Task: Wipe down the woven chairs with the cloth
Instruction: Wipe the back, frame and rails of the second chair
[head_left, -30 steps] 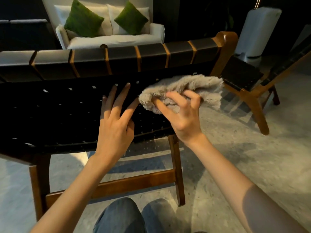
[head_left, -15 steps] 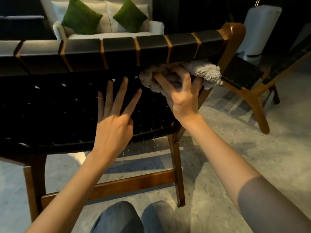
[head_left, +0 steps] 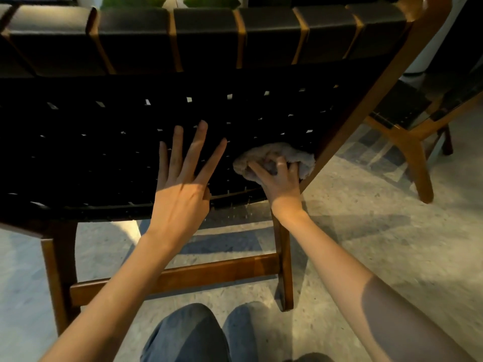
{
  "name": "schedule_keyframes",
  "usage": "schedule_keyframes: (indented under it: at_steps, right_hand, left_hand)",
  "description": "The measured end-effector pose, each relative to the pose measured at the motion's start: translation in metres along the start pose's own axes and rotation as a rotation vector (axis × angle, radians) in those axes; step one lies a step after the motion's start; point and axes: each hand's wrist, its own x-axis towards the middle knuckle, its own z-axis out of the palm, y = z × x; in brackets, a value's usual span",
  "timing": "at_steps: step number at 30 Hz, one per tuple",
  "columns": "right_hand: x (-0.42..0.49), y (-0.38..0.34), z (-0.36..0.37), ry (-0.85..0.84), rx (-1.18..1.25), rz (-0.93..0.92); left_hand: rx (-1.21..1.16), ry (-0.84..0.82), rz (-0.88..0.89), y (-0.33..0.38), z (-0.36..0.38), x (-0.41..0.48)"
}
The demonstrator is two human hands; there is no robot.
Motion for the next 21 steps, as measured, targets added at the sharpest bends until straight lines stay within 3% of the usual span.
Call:
schedule_keyframes:
  at_steps: [6,8,11,14,16,19,21]
  right_hand:
    - [-0.017,0.003,0.026,-0.311,-0.046,-0.063]
    - [-0.019,-0.001,0.028,-0.347,-0.077,-0.082]
    - [-0.012,0.002,0.035,-0.598,-0.109,-0.13]
    - [-0.013,0.006,0.022,-0.693,0.029,-0.082]
    - [-0.019,0.001,-0.005,-0.522,0.138,-0.113]
    - [-0.024,-0.01,-0.048,0.14,0.277,-0.265]
    - [-0.005,-0.018,-0.073,0.463,0.288,-0.364]
  left_hand:
    - [0.03,0.0,0.007,0.0,0.0,-0.001]
    - [0.028,-0.016,0.009,0.0,-0.002,-0.001]
    - [0.009,-0.03,0.003,-0.002,-0.008,-0.006]
    - [0.001,-0.034,-0.018,-0.005,-0.016,-0.011]
    - [0.007,0.004,-0.05,-0.009,-0.021,-0.012]
    - [0.0,0.079,-0.085,-0.016,-0.027,-0.012]
    - [0.008,0.105,-0.103,-0.018,-0.03,-0.01]
